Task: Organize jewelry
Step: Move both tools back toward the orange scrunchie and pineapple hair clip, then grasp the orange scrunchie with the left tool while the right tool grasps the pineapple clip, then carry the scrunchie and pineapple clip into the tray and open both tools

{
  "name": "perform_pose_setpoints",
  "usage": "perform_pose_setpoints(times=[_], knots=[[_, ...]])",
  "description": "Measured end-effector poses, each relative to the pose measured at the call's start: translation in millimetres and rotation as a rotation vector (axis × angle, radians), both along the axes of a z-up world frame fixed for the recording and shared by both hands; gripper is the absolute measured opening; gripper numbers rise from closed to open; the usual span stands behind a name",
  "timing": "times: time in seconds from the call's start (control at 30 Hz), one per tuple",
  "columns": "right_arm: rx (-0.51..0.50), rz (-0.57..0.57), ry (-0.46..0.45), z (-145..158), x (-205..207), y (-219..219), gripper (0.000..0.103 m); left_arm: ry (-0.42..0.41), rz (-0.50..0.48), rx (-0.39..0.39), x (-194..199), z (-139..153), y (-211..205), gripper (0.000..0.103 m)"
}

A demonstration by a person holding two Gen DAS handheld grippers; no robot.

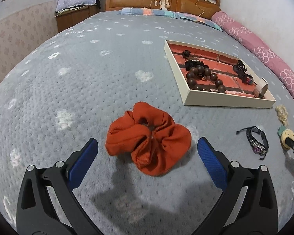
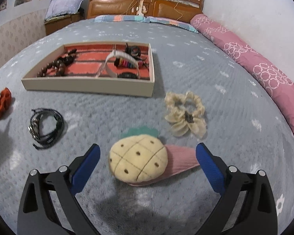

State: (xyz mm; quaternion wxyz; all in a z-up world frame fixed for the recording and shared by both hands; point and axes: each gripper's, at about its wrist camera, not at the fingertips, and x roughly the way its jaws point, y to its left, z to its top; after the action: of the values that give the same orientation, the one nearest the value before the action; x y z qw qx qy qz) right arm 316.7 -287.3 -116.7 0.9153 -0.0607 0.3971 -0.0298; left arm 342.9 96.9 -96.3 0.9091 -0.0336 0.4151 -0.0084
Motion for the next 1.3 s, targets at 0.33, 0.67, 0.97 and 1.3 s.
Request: perform_pose_setpoints(times=[0.33,0.67,0.97,1.3], knots=[[0.007,-0.001,0.002,-6.0,1.7,-2.0,0.096,0.056,-0.002,0.004,25.2,-17.1,-3.2,0.098],[0.051,0.020,0.035,-8.7,9.4,-6.4,0.079,0.090,-0.034,0.006,36.3,-25.2,-9.3,0.071],[0.073,0.060,0.029,-4.6,7.2,-1.2,0.058,0.093,-0.057,-0.019,31.1,-21.0,-11.7,0.032],[0.117,0.066,-0.033,24.0,0.2,-12.4,0.056,0.065,-0.069,-0.076,24.2,4.2,-16.3,0.027]])
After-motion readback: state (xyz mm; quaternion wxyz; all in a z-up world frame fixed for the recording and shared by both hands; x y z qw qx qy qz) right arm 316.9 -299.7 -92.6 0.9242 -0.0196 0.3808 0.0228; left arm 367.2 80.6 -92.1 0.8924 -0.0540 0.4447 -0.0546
